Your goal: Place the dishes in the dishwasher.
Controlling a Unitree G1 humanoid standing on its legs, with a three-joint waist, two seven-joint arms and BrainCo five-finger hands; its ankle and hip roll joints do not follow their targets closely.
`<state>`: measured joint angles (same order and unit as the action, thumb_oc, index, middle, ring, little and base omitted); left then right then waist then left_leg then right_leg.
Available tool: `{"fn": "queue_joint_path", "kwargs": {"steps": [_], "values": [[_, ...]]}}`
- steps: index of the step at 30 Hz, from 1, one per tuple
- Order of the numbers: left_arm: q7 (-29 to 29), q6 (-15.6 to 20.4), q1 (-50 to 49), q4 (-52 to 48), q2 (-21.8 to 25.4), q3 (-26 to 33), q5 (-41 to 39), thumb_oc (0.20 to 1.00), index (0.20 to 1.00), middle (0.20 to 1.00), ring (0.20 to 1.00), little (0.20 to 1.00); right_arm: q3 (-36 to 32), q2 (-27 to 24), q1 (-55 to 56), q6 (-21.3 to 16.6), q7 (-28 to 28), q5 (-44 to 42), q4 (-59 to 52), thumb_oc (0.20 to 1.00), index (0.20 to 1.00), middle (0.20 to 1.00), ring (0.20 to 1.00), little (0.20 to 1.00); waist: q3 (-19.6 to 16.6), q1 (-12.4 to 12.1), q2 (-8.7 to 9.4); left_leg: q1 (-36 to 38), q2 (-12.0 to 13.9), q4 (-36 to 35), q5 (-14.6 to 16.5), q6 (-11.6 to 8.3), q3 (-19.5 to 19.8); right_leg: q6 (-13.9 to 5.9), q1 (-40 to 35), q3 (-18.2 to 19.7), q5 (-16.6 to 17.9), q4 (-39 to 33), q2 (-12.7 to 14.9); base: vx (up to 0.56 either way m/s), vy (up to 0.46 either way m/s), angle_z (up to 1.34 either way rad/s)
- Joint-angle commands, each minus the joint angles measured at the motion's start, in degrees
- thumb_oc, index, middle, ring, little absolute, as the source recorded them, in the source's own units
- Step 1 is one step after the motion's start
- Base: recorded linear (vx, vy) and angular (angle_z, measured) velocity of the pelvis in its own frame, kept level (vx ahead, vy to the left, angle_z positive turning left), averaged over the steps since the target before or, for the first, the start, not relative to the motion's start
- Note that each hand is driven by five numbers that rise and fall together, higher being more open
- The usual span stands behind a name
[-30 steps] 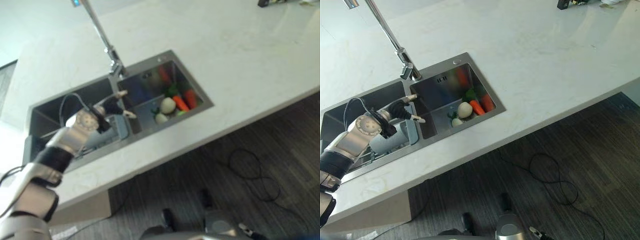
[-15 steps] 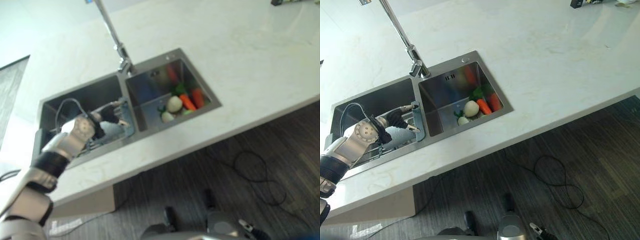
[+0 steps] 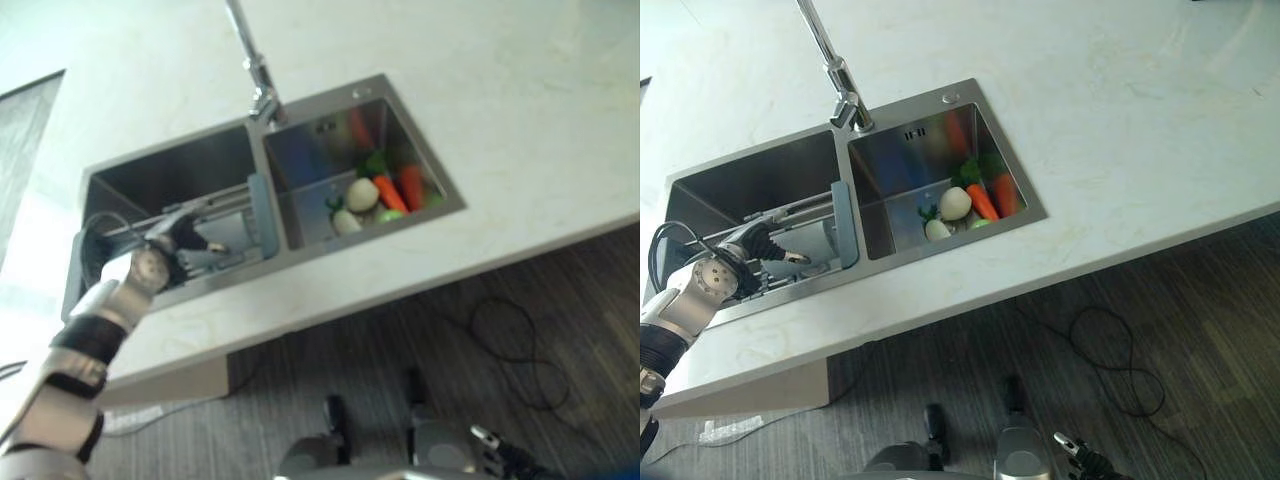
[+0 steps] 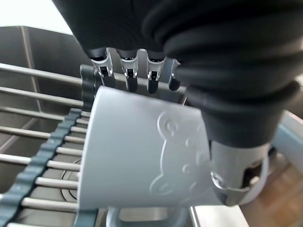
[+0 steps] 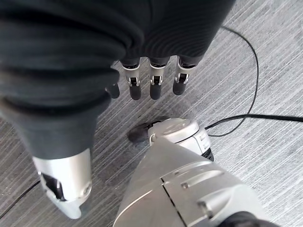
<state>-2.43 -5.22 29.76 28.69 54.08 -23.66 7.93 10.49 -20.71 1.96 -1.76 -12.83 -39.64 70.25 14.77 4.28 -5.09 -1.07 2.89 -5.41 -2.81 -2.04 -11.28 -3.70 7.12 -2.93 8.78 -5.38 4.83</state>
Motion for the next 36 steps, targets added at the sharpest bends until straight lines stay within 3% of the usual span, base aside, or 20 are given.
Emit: {"fn": "queue_joint_path", "kwargs": {"steps": [1, 9, 16, 19, 30, 31, 32, 33, 36], "values": [[3.25, -0.39, 5.90, 2.02, 3.52, 2.25, 2.83, 1.000, 1.000, 1.000, 1.000, 1.000, 1.93, 1.16, -1.62, -0.26, 0.44, -2.62, 0.08, 1.000, 1.000, 1.000, 1.000, 1.000, 0.35, 0.63, 1.54, -2.13, 1.55, 0.41, 0.53, -0.59, 5.48, -5.40, -1.42, 0.65, -1.19, 0.38, 5.47, 0.00, 0.008, 0.11], [1.59, -1.21, 8.18, 3.62, 2.95, 0.04, 5.16, 1.000, 1.000, 1.000, 1.000, 1.000, 2.93, 1.13, -2.94, -0.31, 0.62, -3.27, -0.89, 1.000, 1.000, 1.000, 1.000, 1.000, 1.42, 0.63, 2.02, -3.35, 1.63, 0.41, 0.07, -0.63, 5.71, -5.37, -0.19, 1.07, -0.77, 0.38, 5.39, 0.00, 0.003, 0.06], [-13.46, -6.87, 10.86, 3.80, 4.70, -4.70, 5.12, 1.000, 1.000, 1.000, 1.000, 1.000, 2.46, -0.01, -4.25, -0.36, -0.17, -3.36, -0.28, 1.000, 1.000, 1.000, 1.000, 1.000, 2.83, 0.79, 1.54, -4.06, 1.66, 0.41, -0.06, -0.61, 5.57, -5.59, 0.50, 0.88, -0.50, 0.38, 5.55, 0.00, 0.000, 0.00], [-16.73, -9.27, 11.75, 4.09, 5.66, -6.35, 4.82, 1.000, 1.000, 1.000, 1.000, 1.000, 2.47, -0.52, -4.48, -0.81, -0.64, -3.43, -0.10, 1.000, 1.000, 1.000, 1.000, 1.000, 3.12, 0.88, 1.13, -4.02, 1.63, 0.41, -0.03, -0.61, 5.38, -5.70, 0.43, 0.71, -0.55, 0.38, 5.65, 0.00, 0.000, 0.00], [-31.67, -12.07, 16.40, 10.34, 7.89, -12.02, 12.49, 1.000, 1.000, 1.000, 1.000, 1.000, 3.02, -1.57, -6.24, -1.63, -1.37, -4.90, 0.23, 1.000, 1.000, 1.000, 1.000, 1.000, 4.24, 1.24, 0.58, -4.58, 1.59, 0.41, -0.11, -0.57, 4.69, -6.04, 1.10, 0.52, -0.26, 0.38, 5.74, -0.02, 0.003, 0.00], [-32.40, -11.74, 16.72, 11.33, 7.76, -12.73, 13.51, 0.925, 0.925, 0.925, 0.925, 0.925, 3.08, -1.71, -6.45, -1.61, -1.49, -5.01, 0.27, 1.000, 1.000, 1.000, 1.000, 1.000, 4.30, 1.29, 0.53, -4.58, 1.60, 0.41, -0.10, -0.56, 4.56, -6.04, 1.12, 0.50, -0.26, 0.38, 5.73, 0.00, 0.000, 0.00], [-32.11, -11.38, 17.00, 11.69, 7.76, -13.14, 13.73, 0.376, 0.376, 0.376, 0.376, 0.376, 3.16, -1.74, -6.62, -1.68, -1.50, -5.11, 0.34, 1.000, 1.000, 1.000, 1.000, 1.000, 4.29, 1.33, 0.47, -4.59, 1.59, 0.41, -0.09, -0.57, 4.47, -6.03, 1.15, 0.50, -0.26, 0.38, 5.72, 0.00, 0.000, 0.00], [-31.90, -11.20, 17.63, 12.15, 7.62, -13.85, 14.35, 0.200, 0.200, 0.200, 0.200, 0.200, 3.39, -1.80, -6.74, -1.83, -1.59, -5.22, 0.39, 1.000, 1.000, 1.000, 1.000, 1.000, 4.30, 1.49, 0.42, -4.52, 1.71, 0.41, -0.06, -0.61, 4.25, -6.00, 1.16, 0.47, -0.28, 0.38, 5.72, 0.00, 0.000, 0.00], [-33.45, -9.25, 19.52, 12.24, 8.56, -16.02, 16.62, 0.200, 0.200, 0.200, 0.200, 0.200, 3.64, -1.83, -6.96, -2.36, -1.79, -5.40, 0.22, 1.000, 1.000, 1.000, 1.000, 1.000, 4.25, 1.70, 0.32, -4.51, 1.75, 0.41, -0.03, -0.66, 3.89, -6.04, 1.22, 0.54, -0.31, 0.38, 5.68, 0.00, 0.000, 0.00]]}}
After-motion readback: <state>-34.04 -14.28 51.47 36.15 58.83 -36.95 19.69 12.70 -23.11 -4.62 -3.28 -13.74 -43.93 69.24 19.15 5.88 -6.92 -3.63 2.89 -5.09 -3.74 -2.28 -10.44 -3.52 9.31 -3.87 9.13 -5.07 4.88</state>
